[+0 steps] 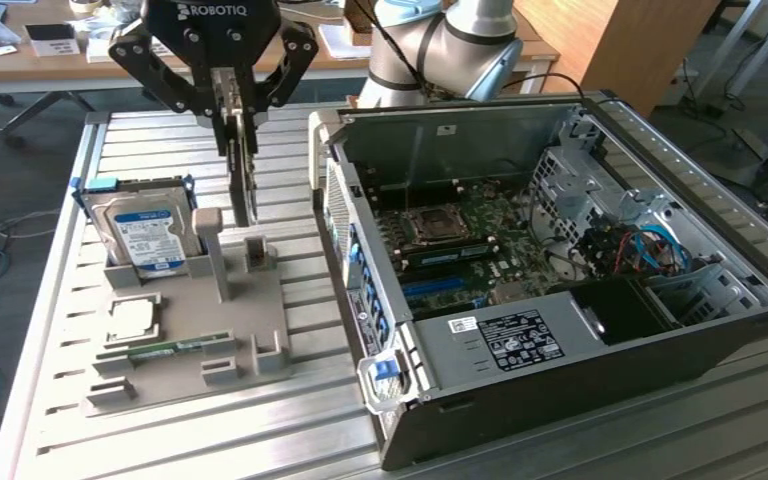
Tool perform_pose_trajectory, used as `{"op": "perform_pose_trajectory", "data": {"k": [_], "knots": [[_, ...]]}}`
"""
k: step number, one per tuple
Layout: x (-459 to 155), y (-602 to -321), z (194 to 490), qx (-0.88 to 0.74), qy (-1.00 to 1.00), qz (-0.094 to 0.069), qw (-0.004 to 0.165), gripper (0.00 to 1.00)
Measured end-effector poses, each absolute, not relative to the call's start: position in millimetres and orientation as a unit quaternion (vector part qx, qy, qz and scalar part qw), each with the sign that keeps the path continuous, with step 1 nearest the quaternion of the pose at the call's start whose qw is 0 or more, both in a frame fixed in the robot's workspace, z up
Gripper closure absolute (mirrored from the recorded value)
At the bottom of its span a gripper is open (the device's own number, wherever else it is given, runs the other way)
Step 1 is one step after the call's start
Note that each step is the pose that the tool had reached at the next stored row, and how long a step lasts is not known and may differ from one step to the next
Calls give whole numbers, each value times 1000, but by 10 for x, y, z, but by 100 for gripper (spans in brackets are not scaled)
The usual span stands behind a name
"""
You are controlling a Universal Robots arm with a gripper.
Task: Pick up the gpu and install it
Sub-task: 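Pick up the gpu and move the gpu toward the slot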
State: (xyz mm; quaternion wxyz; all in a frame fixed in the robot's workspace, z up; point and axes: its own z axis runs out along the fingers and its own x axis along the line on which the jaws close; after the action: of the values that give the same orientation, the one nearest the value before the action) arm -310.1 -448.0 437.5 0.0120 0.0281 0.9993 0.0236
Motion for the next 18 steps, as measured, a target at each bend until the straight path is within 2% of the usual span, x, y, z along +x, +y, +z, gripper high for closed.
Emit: {"op": "perform_pose_trajectory", "data": {"k": [18], "knots": [[-3043,-4480,4375,28,999,24,12,73]]}}
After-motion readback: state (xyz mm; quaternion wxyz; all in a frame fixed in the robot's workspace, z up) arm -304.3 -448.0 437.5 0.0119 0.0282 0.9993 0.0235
